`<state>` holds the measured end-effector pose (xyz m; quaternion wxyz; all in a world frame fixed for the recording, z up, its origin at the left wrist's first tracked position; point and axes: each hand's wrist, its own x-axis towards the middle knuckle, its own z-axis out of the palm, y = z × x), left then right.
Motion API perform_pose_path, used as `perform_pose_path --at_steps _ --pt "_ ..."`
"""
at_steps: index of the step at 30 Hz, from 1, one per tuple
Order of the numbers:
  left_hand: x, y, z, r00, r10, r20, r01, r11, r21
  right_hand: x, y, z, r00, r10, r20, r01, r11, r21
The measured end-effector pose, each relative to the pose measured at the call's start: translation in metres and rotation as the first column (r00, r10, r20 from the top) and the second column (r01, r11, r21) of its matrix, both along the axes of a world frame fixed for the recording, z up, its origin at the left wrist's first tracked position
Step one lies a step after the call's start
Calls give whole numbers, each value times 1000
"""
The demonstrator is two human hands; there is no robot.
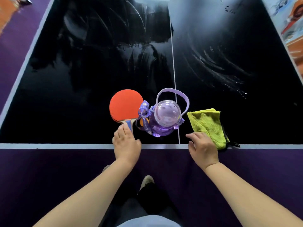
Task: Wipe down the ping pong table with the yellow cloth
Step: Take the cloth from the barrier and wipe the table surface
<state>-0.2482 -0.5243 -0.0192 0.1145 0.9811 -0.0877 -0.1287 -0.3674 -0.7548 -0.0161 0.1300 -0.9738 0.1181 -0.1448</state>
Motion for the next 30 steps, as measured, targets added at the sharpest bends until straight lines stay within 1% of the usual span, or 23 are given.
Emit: perform_pose_path --at_steps 2,3,4,6,7,8,10,12,14,18,20,22,24,27,30 --pt "-5 1 -4 989 -66 135 71 997 -37 -3 -18 -5 991 -86 -99 84 996 -31" --pt "-7 1 -5 978 -84 191 96 994 -52 -2 -26 -7 969 -142 -204 134 989 -54" --pt "-8 0 -4 968 -108 226 125 990 -61 -1 -34 -8 920 -202 -337 184 979 -84" --pt "-8 -3 1 951 -143 273 171 982 -80 1 -43 -10 757 -270 -595 266 959 -97" --pt "-8 -6 3 947 -149 285 181 980 -88 2 -46 -12 693 -277 -665 294 951 -90" --pt "-8 -8 5 944 -152 293 186 978 -93 3 -47 -14 663 -282 -694 298 949 -101" --pt "-8 -11 8 942 -157 296 195 975 -103 5 -44 -17 658 -300 -690 288 948 -137" --pt "-9 -11 9 941 -160 298 202 973 -116 10 -39 -15 679 -340 -650 336 932 -136" --pt "-10 -8 9 942 -160 294 202 972 -118 15 -35 -15 681 -382 -625 385 912 -138" --pt "-9 6 11 959 -147 242 178 978 -111 22 -23 -9 616 -455 -643 460 870 -176" --pt "-7 15 12 967 -136 217 165 979 -121 21 -16 -5 605 -469 -644 480 860 -174" --pt "-3 25 14 970 -133 202 161 978 -134 16 -9 0 614 -457 -643 503 855 -127" --pt "2 37 15 969 -138 206 170 975 -145 10 5 5 632 -461 -623 558 828 -46" --pt "13 59 17 976 -146 159 173 970 -172 0 43 13 648 -520 -557 677 728 107" --pt "27 89 20 977 -183 114 201 964 -174 -1 100 20 647 -559 -518 731 649 211"
